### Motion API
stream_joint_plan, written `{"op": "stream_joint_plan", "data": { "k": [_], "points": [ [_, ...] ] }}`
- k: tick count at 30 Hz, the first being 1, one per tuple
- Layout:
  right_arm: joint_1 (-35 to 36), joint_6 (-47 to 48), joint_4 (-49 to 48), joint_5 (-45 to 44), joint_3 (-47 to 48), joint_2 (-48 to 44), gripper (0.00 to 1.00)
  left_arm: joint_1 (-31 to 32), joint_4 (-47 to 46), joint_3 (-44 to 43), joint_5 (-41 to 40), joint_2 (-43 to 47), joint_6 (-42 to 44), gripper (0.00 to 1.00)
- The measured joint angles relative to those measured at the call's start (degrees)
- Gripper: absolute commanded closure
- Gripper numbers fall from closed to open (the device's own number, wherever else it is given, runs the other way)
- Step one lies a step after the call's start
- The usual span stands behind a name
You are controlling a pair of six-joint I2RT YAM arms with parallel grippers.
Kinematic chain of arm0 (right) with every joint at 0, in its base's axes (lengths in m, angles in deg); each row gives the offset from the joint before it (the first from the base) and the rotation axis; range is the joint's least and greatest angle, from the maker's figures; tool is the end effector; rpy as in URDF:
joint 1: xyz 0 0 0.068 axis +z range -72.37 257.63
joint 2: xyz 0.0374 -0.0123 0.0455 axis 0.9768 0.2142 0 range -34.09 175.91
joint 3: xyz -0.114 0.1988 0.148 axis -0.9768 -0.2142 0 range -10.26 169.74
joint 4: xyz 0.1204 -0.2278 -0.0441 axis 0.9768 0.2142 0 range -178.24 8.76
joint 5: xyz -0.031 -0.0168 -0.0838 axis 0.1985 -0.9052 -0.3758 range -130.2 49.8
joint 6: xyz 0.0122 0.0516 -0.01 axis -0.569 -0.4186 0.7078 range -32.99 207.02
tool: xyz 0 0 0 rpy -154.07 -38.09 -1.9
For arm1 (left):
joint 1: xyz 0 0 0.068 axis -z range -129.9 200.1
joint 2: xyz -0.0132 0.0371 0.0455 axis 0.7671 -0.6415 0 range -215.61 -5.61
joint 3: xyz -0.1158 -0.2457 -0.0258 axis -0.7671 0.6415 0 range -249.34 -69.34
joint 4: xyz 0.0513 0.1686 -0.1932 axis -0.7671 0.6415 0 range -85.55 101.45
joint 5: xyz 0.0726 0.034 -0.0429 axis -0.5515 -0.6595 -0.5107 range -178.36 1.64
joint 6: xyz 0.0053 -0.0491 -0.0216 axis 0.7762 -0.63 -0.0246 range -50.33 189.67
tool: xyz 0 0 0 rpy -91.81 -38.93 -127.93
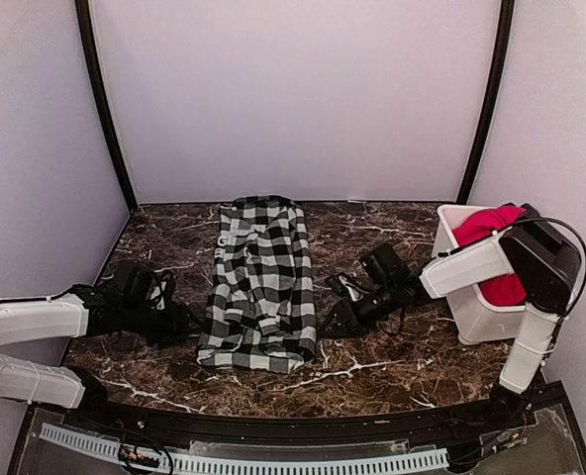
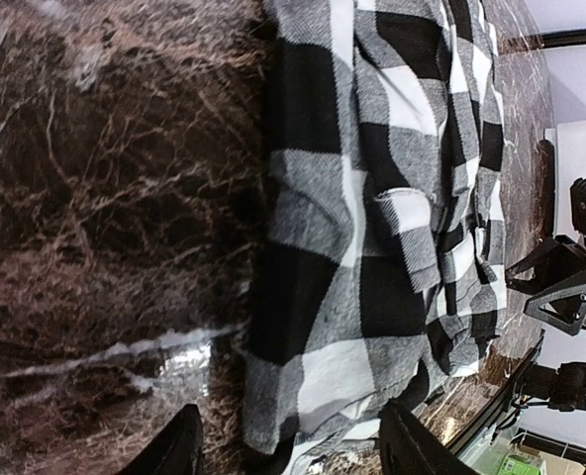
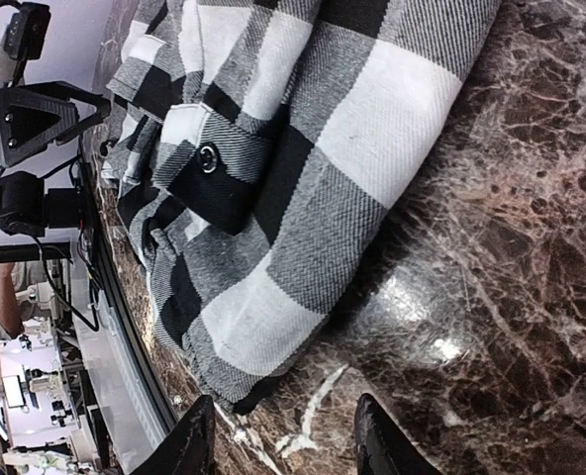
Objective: Fold and stack the mixed laundry pile
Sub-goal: Pick up the rectangle-folded shirt from the center of the board.
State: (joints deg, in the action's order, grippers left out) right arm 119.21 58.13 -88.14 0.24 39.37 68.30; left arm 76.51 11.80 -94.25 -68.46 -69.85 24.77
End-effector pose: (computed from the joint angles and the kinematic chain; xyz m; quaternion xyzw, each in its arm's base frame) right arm 0.2343 0.2388 0.1320 -0.2077 0.8719 0.4400 0.0551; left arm 0.1797 -0.1026 0.1642 -0.0841 0.9138 -0.3424 0.2017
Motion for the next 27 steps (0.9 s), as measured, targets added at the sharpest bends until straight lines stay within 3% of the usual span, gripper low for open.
{"op": "stream_joint_plan", "data": {
  "k": [9, 18, 23, 27],
  "points": [
    [0.1, -3.1, -4.4, 1.6, 0.5, 4.2, 0.55, 0.8, -3.8, 3.2, 2.1, -3.0, -2.3, 0.46],
    [0.9, -5.2, -10.8, 5.6, 3.2, 9.5, 0.57, 1.2, -13.9, 3.8, 5.4, -9.3, -2.7, 0.59],
    [1.0, -6.5, -14.2, 7.6, 3.3, 11.3, 0.65, 1.5, -17.0, 5.3, 6.6, -9.7, -2.8, 0.64],
    [1.5, -7.8, -15.8, 8.2, 3.3, 12.2, 0.85, 2.5, -19.7, 6.5, 7.4, -10.3, -3.3, 0.77]
  ]
}}
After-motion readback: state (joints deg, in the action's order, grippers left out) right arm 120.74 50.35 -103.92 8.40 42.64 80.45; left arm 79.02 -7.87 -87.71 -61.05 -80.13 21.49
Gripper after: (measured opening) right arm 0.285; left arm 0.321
